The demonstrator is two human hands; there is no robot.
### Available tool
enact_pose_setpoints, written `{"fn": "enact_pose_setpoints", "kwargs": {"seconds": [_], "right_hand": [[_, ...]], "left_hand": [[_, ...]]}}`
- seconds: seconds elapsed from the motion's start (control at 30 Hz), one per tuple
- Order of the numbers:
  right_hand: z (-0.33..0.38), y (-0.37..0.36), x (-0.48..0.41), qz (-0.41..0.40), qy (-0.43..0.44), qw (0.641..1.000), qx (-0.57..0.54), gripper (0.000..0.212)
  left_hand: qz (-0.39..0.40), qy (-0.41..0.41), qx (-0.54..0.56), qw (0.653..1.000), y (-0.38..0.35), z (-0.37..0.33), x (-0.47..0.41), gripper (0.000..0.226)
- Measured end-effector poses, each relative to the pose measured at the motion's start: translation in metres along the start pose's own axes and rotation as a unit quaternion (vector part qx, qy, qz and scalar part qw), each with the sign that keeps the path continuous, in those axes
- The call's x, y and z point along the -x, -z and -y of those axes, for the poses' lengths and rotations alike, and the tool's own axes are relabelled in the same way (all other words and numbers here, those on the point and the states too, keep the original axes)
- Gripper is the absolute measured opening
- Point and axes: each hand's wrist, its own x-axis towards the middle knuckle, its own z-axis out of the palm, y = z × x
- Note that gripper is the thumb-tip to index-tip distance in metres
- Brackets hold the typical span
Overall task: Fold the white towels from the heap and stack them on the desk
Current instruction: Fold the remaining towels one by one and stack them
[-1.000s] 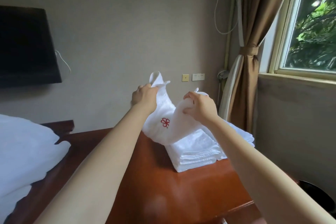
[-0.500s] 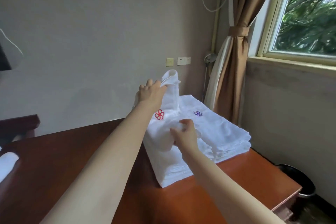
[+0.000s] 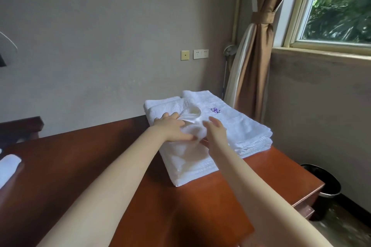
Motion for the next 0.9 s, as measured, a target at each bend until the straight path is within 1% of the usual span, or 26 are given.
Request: {"fn": "enact_pose_setpoints", "kwargs": {"seconds": [0.07,0.13,0.27,0.37,0.47,0.53,0.57,0.6,0.63,0.67,0.7,0.73,0.77,0.83,0.87,0.9], "right_hand": [[0.002,0.005,-0.004,-0.03,-0.028,0.998,-0.055,0.05],[0.003,0.009,-0.007,-0.043,-0.023,0.998,-0.048,0.052],[0.013,0.012,-0.004,-0.046,0.021,0.999,0.005,0.029],[0.023,0.013,0.002,-0.058,0.065,0.995,0.05,0.022],[0.026,0.02,0.01,-0.064,0.092,0.988,0.107,0.018],[0.021,0.027,0.016,-0.057,0.095,0.978,0.177,0.018],[0.016,0.032,0.019,-0.048,0.1,0.963,0.245,0.018],[0.01,0.036,0.021,-0.039,0.112,0.934,0.337,0.016],[0.004,0.04,0.024,-0.035,0.126,0.897,0.422,0.013],[-0.002,0.044,0.026,-0.038,0.136,0.867,0.479,0.01],[-0.004,0.046,0.027,-0.044,0.14,0.85,0.506,0.013],[-0.005,0.048,0.028,-0.049,0.139,0.841,0.52,0.018],[-0.004,0.051,0.027,-0.056,0.153,0.829,0.536,0.026],[0.0,0.055,0.026,-0.071,0.218,0.783,0.578,0.049],[0.003,0.056,0.025,-0.082,0.257,0.763,0.588,0.053],[0.006,0.057,0.023,-0.088,0.288,0.75,0.588,0.052]], "left_hand": [[-0.008,0.0,-0.025,1.0,-0.008,-0.009,0.008,0.081],[-0.016,0.006,-0.049,0.999,-0.013,-0.016,0.012,0.077],[-0.014,0.006,-0.063,0.998,-0.007,-0.014,0.017,0.056],[-0.038,-0.007,-0.085,0.996,0.009,-0.013,0.022,0.045],[-0.045,-0.024,-0.095,0.994,0.023,-0.015,0.029,0.044],[-0.034,-0.033,-0.097,0.994,0.024,-0.017,0.035,0.045],[-0.024,-0.038,-0.098,0.994,0.022,-0.019,0.039,0.045],[-0.011,-0.042,-0.099,0.994,0.018,-0.021,0.042,0.046],[0.005,-0.046,-0.101,0.994,0.013,-0.023,0.045,0.048],[0.022,-0.05,-0.105,0.993,0.008,-0.025,0.048,0.049],[0.036,-0.053,-0.109,0.992,0.005,-0.027,0.049,0.049],[0.049,-0.055,-0.11,0.991,0.004,-0.028,0.05,0.047],[0.059,-0.053,-0.104,0.991,0.005,-0.029,0.05,0.044],[0.068,-0.042,-0.069,0.994,0.01,-0.028,0.051,0.034],[0.062,-0.036,-0.046,0.996,0.014,-0.027,0.05,0.031],[0.044,-0.032,-0.027,0.998,0.017,-0.025,0.048,0.03]]}}
